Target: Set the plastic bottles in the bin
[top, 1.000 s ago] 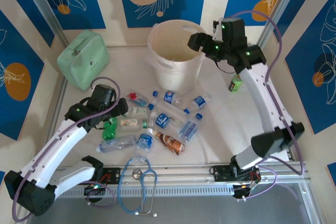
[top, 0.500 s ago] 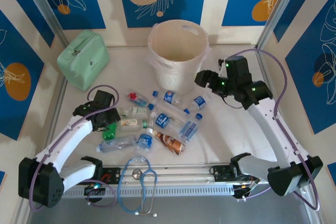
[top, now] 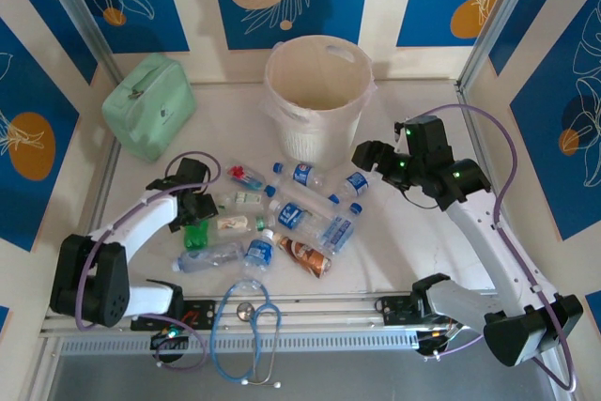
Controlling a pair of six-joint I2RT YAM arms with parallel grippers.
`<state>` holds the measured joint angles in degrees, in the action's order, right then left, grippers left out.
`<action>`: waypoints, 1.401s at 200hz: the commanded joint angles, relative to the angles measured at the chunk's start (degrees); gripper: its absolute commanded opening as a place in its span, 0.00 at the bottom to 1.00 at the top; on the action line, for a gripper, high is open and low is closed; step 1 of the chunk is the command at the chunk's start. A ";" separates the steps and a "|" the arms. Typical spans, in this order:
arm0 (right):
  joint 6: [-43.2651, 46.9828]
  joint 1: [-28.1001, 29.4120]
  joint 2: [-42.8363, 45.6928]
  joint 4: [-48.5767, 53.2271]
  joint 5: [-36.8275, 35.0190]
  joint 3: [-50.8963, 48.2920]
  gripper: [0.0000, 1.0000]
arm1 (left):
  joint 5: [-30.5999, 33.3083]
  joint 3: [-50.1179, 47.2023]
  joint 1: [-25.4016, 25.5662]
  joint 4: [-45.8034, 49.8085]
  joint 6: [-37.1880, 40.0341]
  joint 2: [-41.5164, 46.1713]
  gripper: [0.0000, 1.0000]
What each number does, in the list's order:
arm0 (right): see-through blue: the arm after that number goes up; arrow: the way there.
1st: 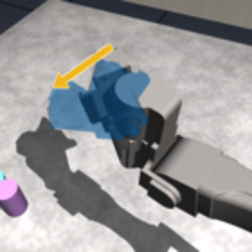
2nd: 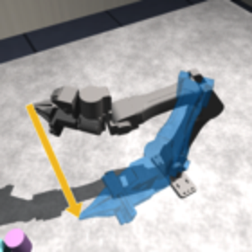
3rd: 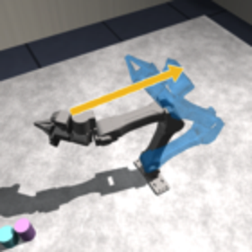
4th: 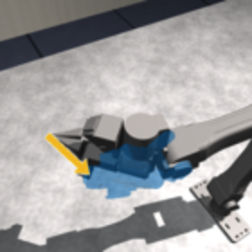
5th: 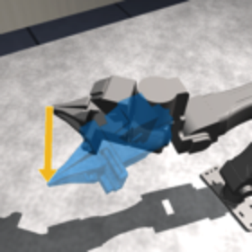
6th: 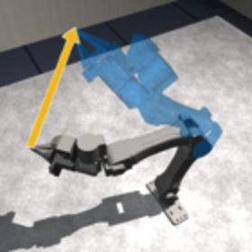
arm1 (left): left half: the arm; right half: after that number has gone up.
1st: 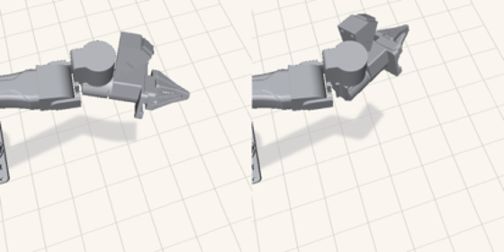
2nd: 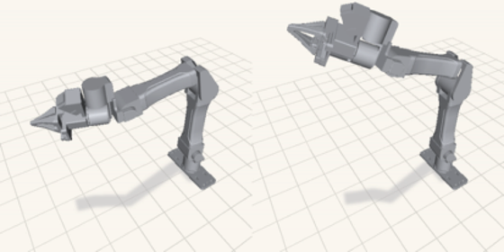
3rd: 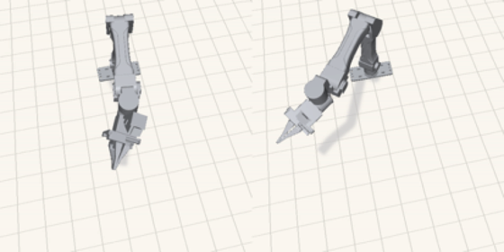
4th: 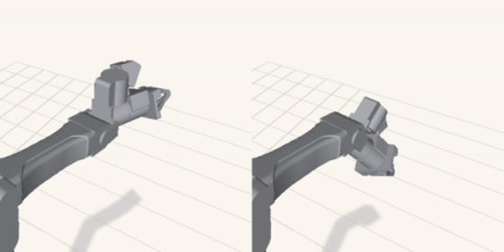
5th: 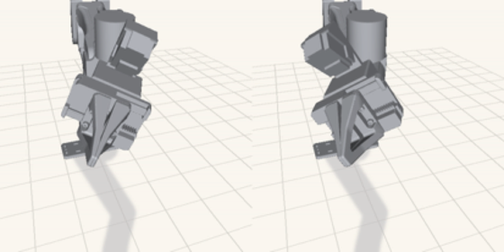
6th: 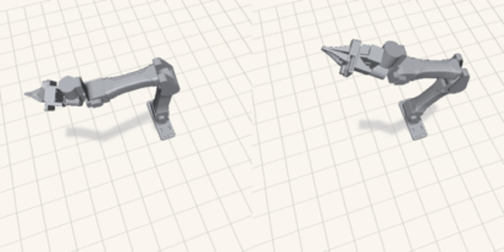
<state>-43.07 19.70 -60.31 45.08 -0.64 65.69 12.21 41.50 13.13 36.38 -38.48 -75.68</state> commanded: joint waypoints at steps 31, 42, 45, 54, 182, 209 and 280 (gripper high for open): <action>-0.17 -0.72 -0.02 2.24 0.56 0.14 0.81 | -3.27 -1.01 -3.72 -3.91 1.07 -5.27 0.71; -0.30 -0.81 -0.09 2.31 0.64 0.01 0.81 | -3.59 -1.13 -4.00 -4.47 1.34 -5.98 0.68; -0.39 -0.81 -0.07 2.34 0.64 -0.03 0.81 | -3.59 -1.15 -4.01 -4.62 1.39 -6.12 0.67; -0.51 -0.81 -0.02 2.34 0.58 -0.21 0.80 | -3.68 -1.00 -4.16 -4.70 1.47 -6.47 0.65; -1.29 -1.95 1.05 2.38 -0.50 -1.17 0.80 | -4.64 13.65 -4.11 6.66 3.71 6.61 0.54; -1.63 -2.10 1.58 2.06 -0.67 -2.09 0.80 | -8.77 22.76 -3.81 8.09 3.76 8.56 0.53; -6.39 -1.77 5.29 1.98 -1.55 -11.77 0.80 | -19.56 45.93 -0.25 -2.75 0.86 4.69 0.54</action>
<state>-46.37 17.87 -56.60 45.84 -1.34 57.80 -1.80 81.60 10.87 39.05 -35.86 -68.58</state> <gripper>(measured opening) 0.796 0.564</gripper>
